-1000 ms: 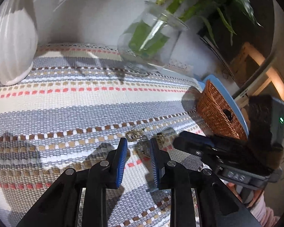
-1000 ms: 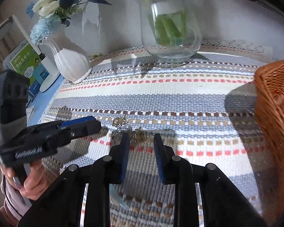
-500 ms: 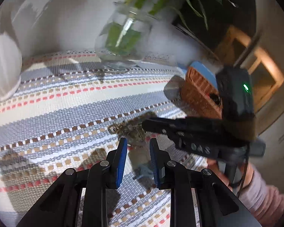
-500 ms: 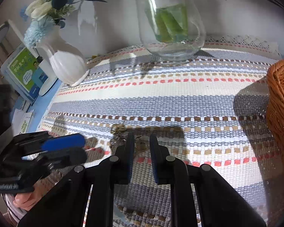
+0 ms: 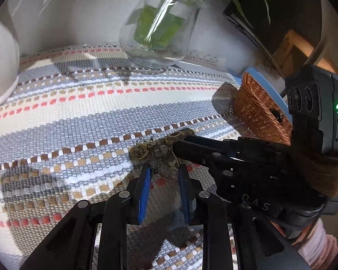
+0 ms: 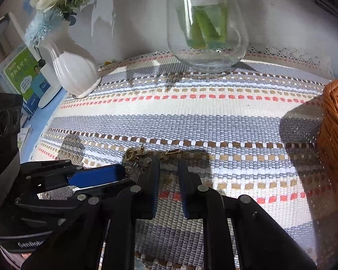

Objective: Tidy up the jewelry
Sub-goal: 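Grasp silver jewelry pieces with the left gripper while the right grasps another silver piece, then lift the silver pieces and carry them toward the basket with both grippers, then open both grippers over the basket to drop the silver pieces, then move both grippers back to the silver ring and blue hair clip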

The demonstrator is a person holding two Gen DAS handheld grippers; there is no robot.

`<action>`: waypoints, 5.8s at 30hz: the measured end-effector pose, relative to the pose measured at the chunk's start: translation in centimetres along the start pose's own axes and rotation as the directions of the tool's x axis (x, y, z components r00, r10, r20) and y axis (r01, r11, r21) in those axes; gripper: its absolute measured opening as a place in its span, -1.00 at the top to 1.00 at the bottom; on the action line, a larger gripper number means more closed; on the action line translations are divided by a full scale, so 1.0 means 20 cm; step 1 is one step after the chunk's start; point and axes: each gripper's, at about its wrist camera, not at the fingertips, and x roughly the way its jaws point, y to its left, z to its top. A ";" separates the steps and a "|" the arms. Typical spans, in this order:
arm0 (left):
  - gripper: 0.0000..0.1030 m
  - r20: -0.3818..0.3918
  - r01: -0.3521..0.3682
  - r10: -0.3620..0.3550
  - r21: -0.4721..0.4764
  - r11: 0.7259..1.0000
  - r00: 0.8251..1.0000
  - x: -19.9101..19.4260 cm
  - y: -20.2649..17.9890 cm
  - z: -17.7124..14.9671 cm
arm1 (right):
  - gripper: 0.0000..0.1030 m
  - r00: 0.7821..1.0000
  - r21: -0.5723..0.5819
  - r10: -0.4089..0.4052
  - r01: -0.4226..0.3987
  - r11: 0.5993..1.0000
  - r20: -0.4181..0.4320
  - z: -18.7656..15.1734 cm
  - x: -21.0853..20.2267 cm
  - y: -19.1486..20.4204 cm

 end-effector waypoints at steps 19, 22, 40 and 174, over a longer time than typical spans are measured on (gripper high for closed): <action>0.91 -0.067 -0.095 0.095 0.008 0.995 0.993 -0.13 0.16 -0.02 | 0.62 0.998 0.094 0.052 -0.047 0.994 -0.045 0.07 0.03 -0.09; 0.91 -0.061 -0.071 0.071 0.006 0.997 0.996 -0.15 0.16 -0.02 | 0.57 0.997 0.116 0.073 -0.068 0.991 -0.039 0.10 0.05 -0.08; 0.78 -0.057 -0.083 0.082 -0.019 0.996 0.995 -0.09 0.15 0.01 | 0.45 0.997 0.099 0.071 -0.069 0.993 -0.017 0.12 0.11 0.02; -0.06 0.233 0.117 -0.100 -0.062 0.991 0.967 -0.72 -0.05 -0.08 | 0.29 0.979 0.103 -0.041 0.020 0.994 0.199 -0.42 -0.85 -0.14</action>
